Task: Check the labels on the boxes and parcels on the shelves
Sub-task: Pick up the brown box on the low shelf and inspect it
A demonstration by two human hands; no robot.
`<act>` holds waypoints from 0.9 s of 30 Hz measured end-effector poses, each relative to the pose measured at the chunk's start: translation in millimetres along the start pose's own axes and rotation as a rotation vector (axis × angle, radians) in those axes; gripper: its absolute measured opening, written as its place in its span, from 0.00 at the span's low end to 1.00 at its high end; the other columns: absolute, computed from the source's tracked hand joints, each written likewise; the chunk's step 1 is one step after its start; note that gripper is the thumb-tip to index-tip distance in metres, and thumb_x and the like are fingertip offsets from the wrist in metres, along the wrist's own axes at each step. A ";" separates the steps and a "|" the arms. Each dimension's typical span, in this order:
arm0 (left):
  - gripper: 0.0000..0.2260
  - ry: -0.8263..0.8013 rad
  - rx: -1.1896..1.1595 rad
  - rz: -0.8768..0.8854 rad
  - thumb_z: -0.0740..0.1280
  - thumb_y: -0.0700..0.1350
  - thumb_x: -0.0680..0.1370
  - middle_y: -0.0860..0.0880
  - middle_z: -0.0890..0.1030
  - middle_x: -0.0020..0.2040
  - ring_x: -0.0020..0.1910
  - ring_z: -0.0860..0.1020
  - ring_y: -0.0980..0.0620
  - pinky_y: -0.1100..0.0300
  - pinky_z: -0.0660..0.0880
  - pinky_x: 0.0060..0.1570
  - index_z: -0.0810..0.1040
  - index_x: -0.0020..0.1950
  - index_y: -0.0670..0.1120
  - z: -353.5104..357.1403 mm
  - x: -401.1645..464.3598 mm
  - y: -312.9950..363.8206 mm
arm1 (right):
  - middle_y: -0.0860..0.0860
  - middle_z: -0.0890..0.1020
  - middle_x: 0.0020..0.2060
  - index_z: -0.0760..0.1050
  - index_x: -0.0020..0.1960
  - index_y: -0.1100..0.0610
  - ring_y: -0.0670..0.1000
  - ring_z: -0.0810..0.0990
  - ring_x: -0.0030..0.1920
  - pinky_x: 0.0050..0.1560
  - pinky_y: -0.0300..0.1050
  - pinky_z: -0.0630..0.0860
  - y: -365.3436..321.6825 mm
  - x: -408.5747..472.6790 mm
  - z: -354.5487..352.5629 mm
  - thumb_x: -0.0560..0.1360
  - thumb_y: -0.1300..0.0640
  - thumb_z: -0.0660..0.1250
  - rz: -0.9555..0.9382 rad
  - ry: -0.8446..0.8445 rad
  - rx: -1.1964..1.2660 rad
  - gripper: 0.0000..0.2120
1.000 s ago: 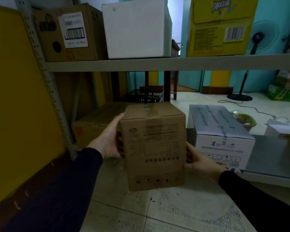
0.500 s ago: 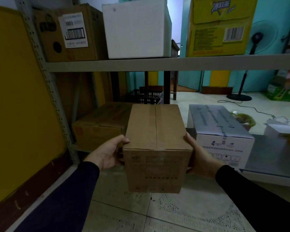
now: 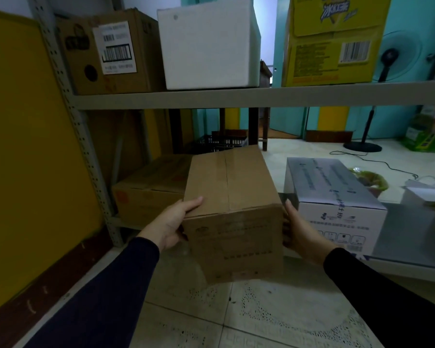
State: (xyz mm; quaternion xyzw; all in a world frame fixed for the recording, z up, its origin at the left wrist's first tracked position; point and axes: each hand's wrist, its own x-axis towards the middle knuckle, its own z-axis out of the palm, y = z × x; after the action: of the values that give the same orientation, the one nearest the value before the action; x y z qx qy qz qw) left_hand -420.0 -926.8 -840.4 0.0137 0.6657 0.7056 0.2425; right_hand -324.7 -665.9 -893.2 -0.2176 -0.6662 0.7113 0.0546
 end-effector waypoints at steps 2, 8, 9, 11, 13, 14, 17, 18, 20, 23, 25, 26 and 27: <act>0.20 0.000 -0.116 -0.036 0.72 0.52 0.75 0.39 0.83 0.56 0.56 0.80 0.39 0.43 0.78 0.50 0.75 0.63 0.46 -8.3 -1.4 2.2 | 0.53 0.80 0.63 0.69 0.74 0.45 0.57 0.78 0.64 0.70 0.66 0.69 5.1 8.4 -6.4 0.76 0.30 0.59 -0.073 0.049 -0.090 0.32; 0.23 -0.048 -0.274 -0.039 0.73 0.51 0.74 0.37 0.81 0.59 0.60 0.78 0.37 0.40 0.77 0.55 0.76 0.66 0.43 -37.2 3.9 -8.8 | 0.57 0.72 0.72 0.62 0.79 0.55 0.60 0.72 0.68 0.68 0.58 0.68 -3.7 6.2 -10.5 0.65 0.24 0.66 0.025 0.112 -0.145 0.52; 0.24 -0.059 -0.281 -0.038 0.72 0.51 0.74 0.36 0.81 0.60 0.60 0.78 0.36 0.41 0.77 0.54 0.76 0.67 0.44 -39.9 4.3 -10.1 | 0.58 0.73 0.71 0.63 0.77 0.56 0.62 0.73 0.68 0.69 0.59 0.68 -3.8 6.2 -13.0 0.64 0.25 0.67 0.052 0.119 -0.140 0.52; 0.24 -0.072 -0.301 -0.032 0.72 0.52 0.75 0.36 0.80 0.62 0.61 0.77 0.36 0.41 0.78 0.50 0.76 0.69 0.45 -44.0 5.2 -11.7 | 0.60 0.81 0.62 0.72 0.71 0.56 0.63 0.81 0.60 0.67 0.62 0.73 -3.6 3.5 -17.5 0.56 0.22 0.70 0.120 0.064 -0.126 0.54; 0.23 -0.080 -0.321 -0.014 0.70 0.53 0.76 0.36 0.79 0.63 0.61 0.77 0.35 0.41 0.79 0.49 0.76 0.69 0.46 -49.4 6.4 -13.2 | 0.61 0.85 0.54 0.76 0.66 0.56 0.64 0.85 0.51 0.58 0.63 0.79 -2.2 1.8 -20.6 0.56 0.25 0.73 0.150 -0.004 -0.018 0.48; 0.22 -0.080 -0.331 -0.006 0.69 0.53 0.76 0.36 0.79 0.63 0.61 0.76 0.35 0.40 0.78 0.50 0.77 0.68 0.46 -51.6 6.3 -13.6 | 0.62 0.85 0.53 0.76 0.65 0.56 0.64 0.86 0.50 0.54 0.61 0.81 -1.4 0.7 -23.2 0.61 0.29 0.73 0.147 -0.012 0.051 0.43; 0.18 -0.070 -0.361 0.026 0.66 0.53 0.78 0.36 0.80 0.61 0.63 0.76 0.35 0.39 0.75 0.56 0.81 0.64 0.45 -54.5 6.0 -15.8 | 0.63 0.84 0.57 0.72 0.69 0.53 0.64 0.84 0.51 0.45 0.60 0.83 -1.4 0.2 -28.5 0.71 0.36 0.68 0.123 -0.064 0.228 0.32; 0.17 -0.050 -0.349 0.032 0.66 0.53 0.79 0.37 0.81 0.60 0.62 0.76 0.35 0.39 0.75 0.57 0.82 0.62 0.45 -54.0 4.9 -14.8 | 0.63 0.83 0.57 0.72 0.69 0.51 0.64 0.84 0.51 0.44 0.60 0.83 -2.7 -0.4 -28.0 0.74 0.37 0.67 0.115 -0.100 0.281 0.29; 0.16 0.032 -0.244 0.023 0.63 0.54 0.81 0.39 0.83 0.59 0.60 0.78 0.37 0.41 0.77 0.54 0.82 0.62 0.47 -51.9 5.3 -14.7 | 0.62 0.83 0.58 0.69 0.71 0.49 0.63 0.84 0.50 0.43 0.61 0.83 -4.1 2.7 -26.3 0.77 0.41 0.65 0.084 -0.112 0.336 0.25; 0.23 0.174 0.089 0.018 0.61 0.61 0.79 0.43 0.78 0.66 0.63 0.76 0.41 0.41 0.74 0.62 0.75 0.69 0.52 -47.8 8.2 -12.7 | 0.60 0.84 0.57 0.66 0.71 0.44 0.63 0.84 0.49 0.44 0.61 0.83 -9.5 3.2 -23.1 0.79 0.48 0.66 -0.024 -0.078 0.307 0.22; 0.32 0.210 0.101 -0.002 0.63 0.68 0.72 0.45 0.75 0.69 0.67 0.73 0.42 0.39 0.66 0.68 0.71 0.72 0.53 -46.4 13.2 -11.3 | 0.58 0.84 0.55 0.67 0.68 0.41 0.61 0.85 0.50 0.45 0.59 0.83 -12.9 0.0 -16.1 0.80 0.51 0.66 -0.110 -0.048 0.208 0.18; 0.29 0.173 0.065 0.002 0.62 0.68 0.74 0.46 0.75 0.67 0.66 0.73 0.42 0.40 0.66 0.68 0.73 0.69 0.53 -40.9 11.5 -9.4 | 0.57 0.84 0.56 0.68 0.66 0.41 0.60 0.85 0.51 0.47 0.58 0.83 -12.6 -0.1 -11.9 0.80 0.52 0.66 -0.151 -0.032 0.135 0.17; 0.23 0.119 0.039 0.017 0.59 0.66 0.78 0.45 0.77 0.64 0.64 0.75 0.43 0.41 0.68 0.67 0.75 0.65 0.53 -34.3 9.8 -8.7 | 0.56 0.83 0.57 0.68 0.65 0.41 0.59 0.84 0.53 0.51 0.59 0.82 -11.6 0.1 -7.9 0.80 0.53 0.66 -0.193 -0.021 0.057 0.16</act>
State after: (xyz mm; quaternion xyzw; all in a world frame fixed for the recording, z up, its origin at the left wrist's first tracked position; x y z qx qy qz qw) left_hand -437.6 -955.3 -855.5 -0.0179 0.6925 0.6940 0.1962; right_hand -324.2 -657.3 -882.2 -0.1435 -0.6638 0.7238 0.1219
